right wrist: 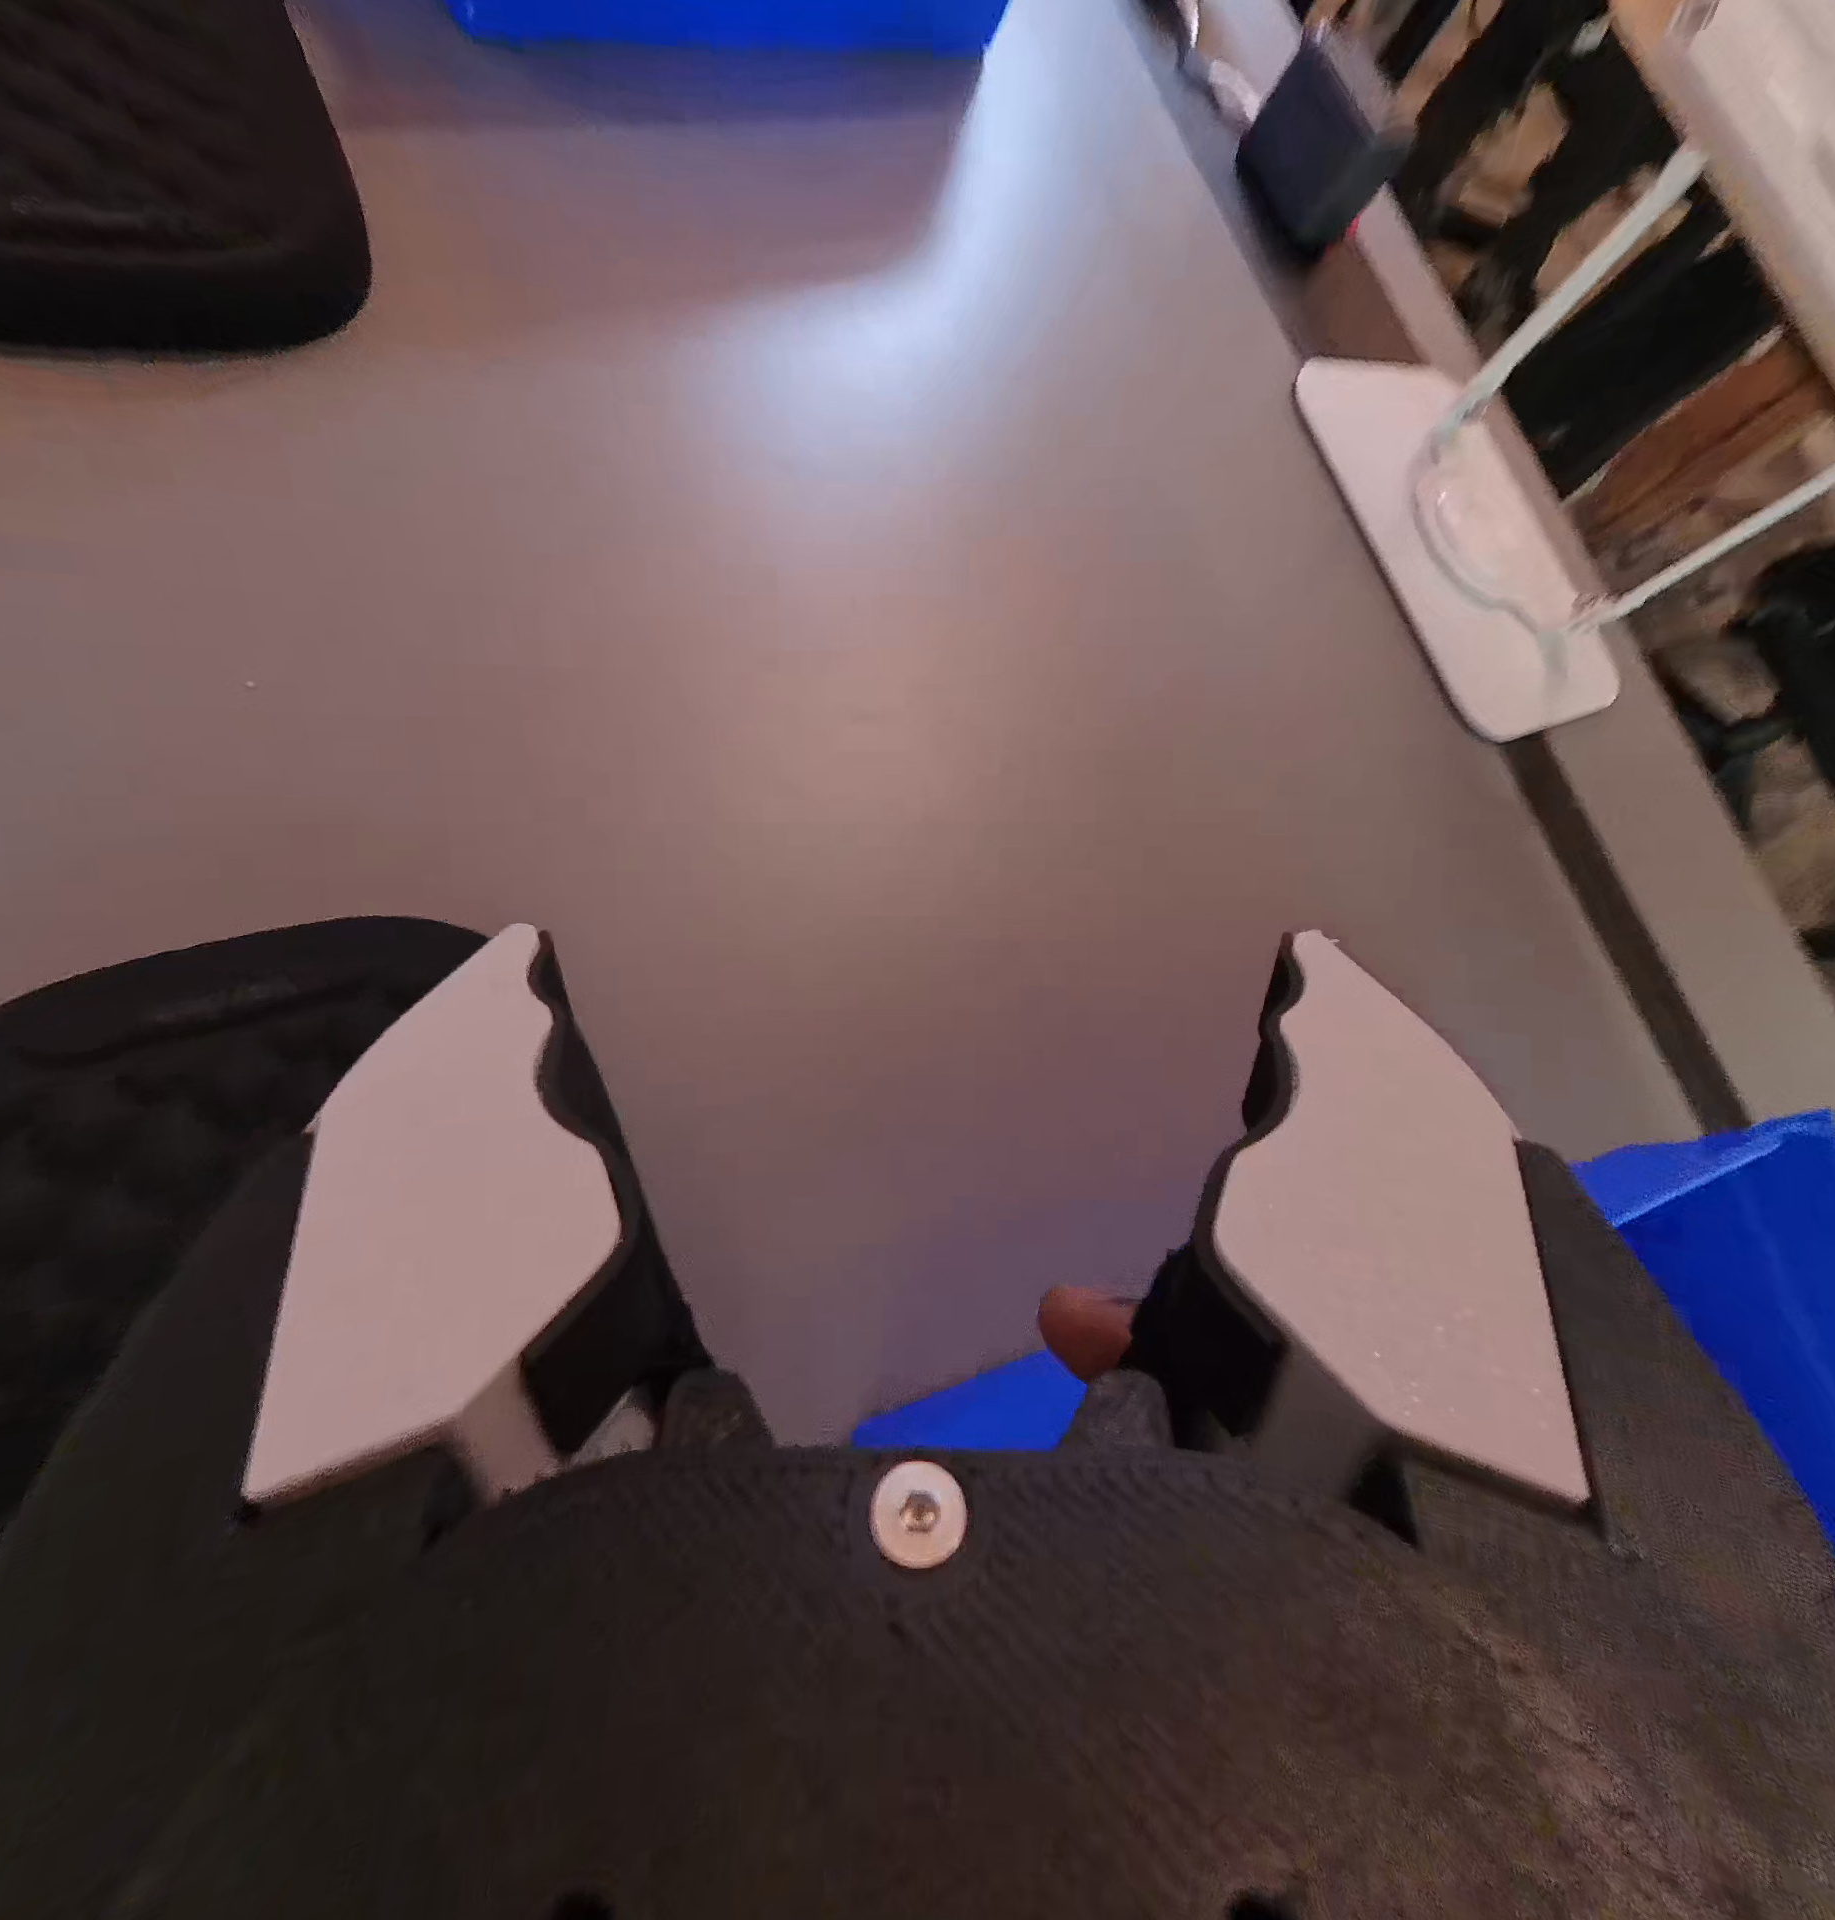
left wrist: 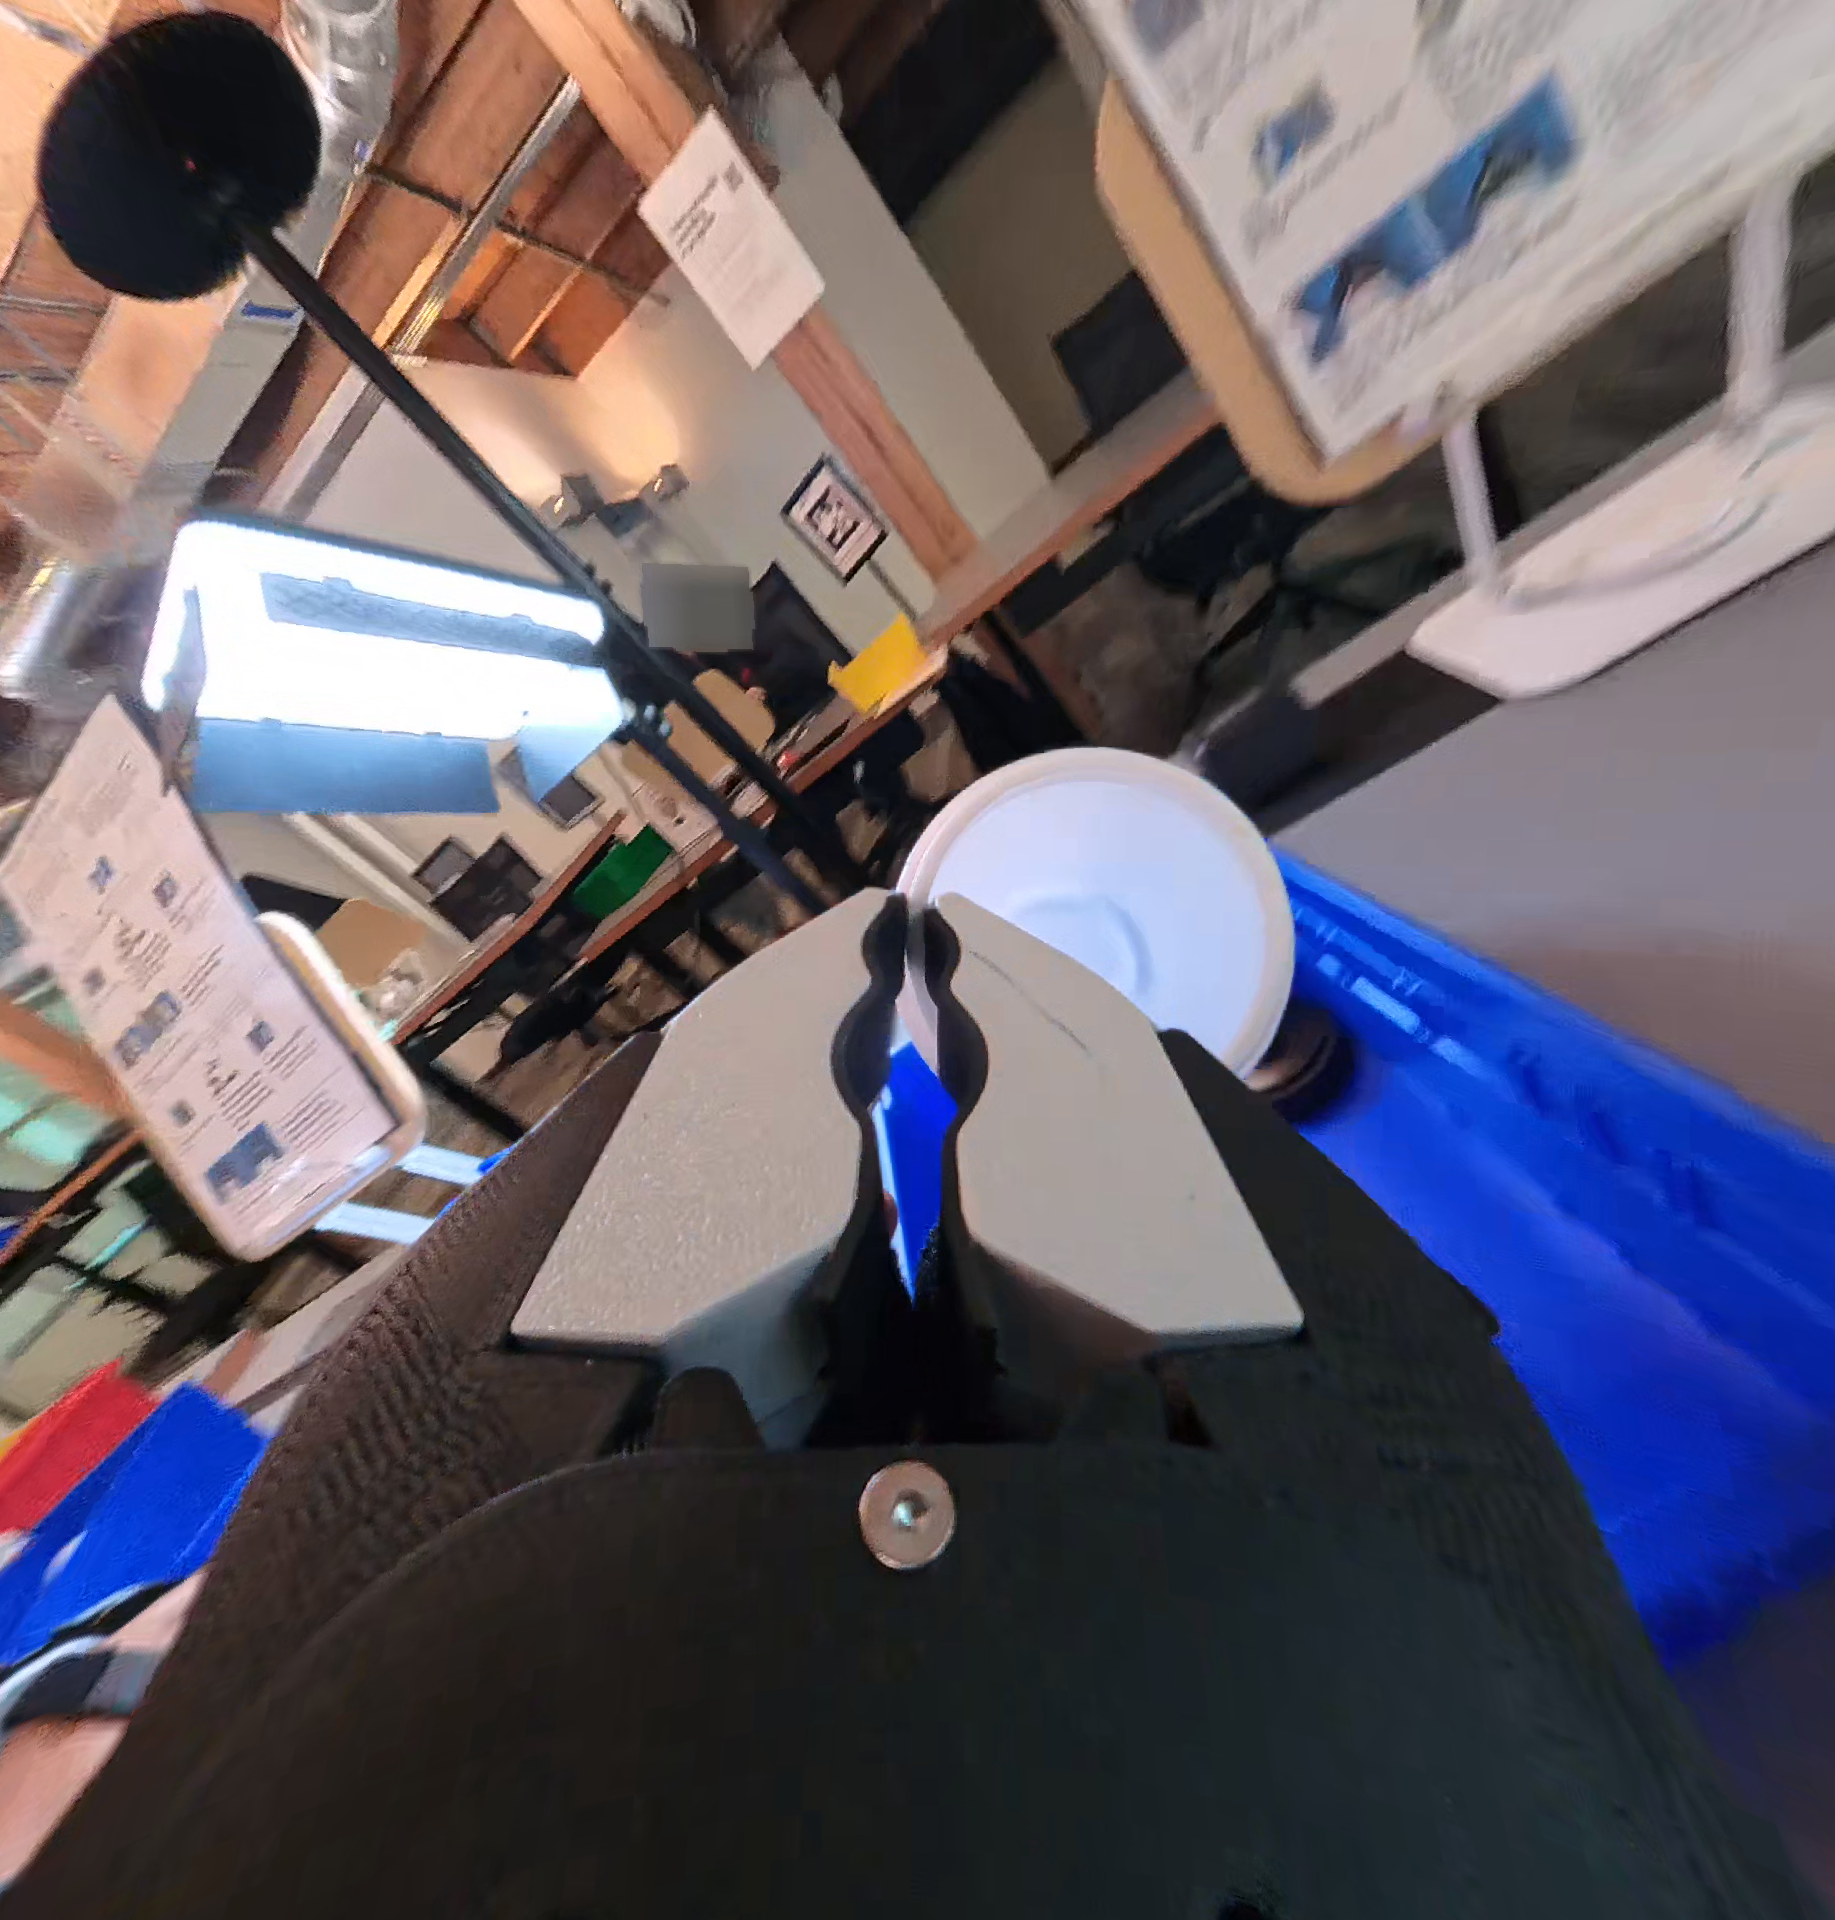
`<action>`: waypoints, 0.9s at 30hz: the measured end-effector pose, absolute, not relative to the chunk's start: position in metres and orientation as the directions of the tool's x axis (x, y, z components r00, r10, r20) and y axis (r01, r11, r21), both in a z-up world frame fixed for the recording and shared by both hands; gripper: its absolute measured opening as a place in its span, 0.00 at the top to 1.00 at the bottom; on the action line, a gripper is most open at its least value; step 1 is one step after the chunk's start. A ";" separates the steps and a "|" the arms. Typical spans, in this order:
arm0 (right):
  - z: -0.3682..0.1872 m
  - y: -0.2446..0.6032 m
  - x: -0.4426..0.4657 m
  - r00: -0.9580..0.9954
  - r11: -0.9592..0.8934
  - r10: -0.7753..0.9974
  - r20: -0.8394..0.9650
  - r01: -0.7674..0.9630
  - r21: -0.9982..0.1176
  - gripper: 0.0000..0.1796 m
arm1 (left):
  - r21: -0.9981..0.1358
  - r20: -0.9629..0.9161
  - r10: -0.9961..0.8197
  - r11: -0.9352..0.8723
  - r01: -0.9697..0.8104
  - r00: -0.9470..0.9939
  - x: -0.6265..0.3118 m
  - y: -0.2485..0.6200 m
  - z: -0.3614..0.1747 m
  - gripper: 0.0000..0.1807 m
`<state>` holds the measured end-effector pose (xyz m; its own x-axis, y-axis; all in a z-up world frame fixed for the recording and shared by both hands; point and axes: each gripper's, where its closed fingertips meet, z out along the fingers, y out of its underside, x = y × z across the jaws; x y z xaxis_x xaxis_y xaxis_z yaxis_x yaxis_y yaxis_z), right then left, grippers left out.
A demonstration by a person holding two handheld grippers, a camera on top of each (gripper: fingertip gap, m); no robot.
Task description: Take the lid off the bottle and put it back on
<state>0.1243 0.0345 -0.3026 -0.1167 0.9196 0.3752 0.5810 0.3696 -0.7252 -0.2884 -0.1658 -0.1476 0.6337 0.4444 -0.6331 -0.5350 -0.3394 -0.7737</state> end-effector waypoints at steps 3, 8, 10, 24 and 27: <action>-0.286 0.029 0.112 -0.113 0.461 0.877 0.466 0.471 -0.752 0.27 | -0.820 -0.571 0.375 -0.205 -0.535 0.730 -0.259 -0.168 -0.113 0.98; -0.249 0.009 0.091 -0.075 0.604 0.792 0.606 0.238 -0.760 0.24 | -0.866 -0.497 0.040 -0.093 -0.492 0.867 -0.188 -0.152 -0.092 0.98; -0.242 0.004 0.084 -0.056 0.624 0.777 0.627 0.204 -0.754 0.23 | -0.871 -0.473 -0.116 -0.090 -0.483 0.873 -0.158 -0.140 -0.095 0.98; -0.257 -0.066 0.006 -0.290 0.482 0.851 0.438 0.101 -0.870 0.23 | -0.595 -0.316 -0.774 -0.289 -0.750 0.548 -0.002 -0.022 -0.198 0.98; -0.262 -0.054 -0.004 -0.228 0.386 0.907 0.353 0.121 -0.915 0.22 | -0.580 -0.271 -0.807 -0.299 -0.758 0.525 0.014 -0.007 -0.205 0.98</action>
<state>-0.0036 -0.0543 -0.2618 -0.2285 0.9074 0.3526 0.1213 0.3859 -0.9145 0.0142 -0.0073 -0.2046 0.5252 -0.8065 -0.2714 -0.7581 -0.2985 -0.5799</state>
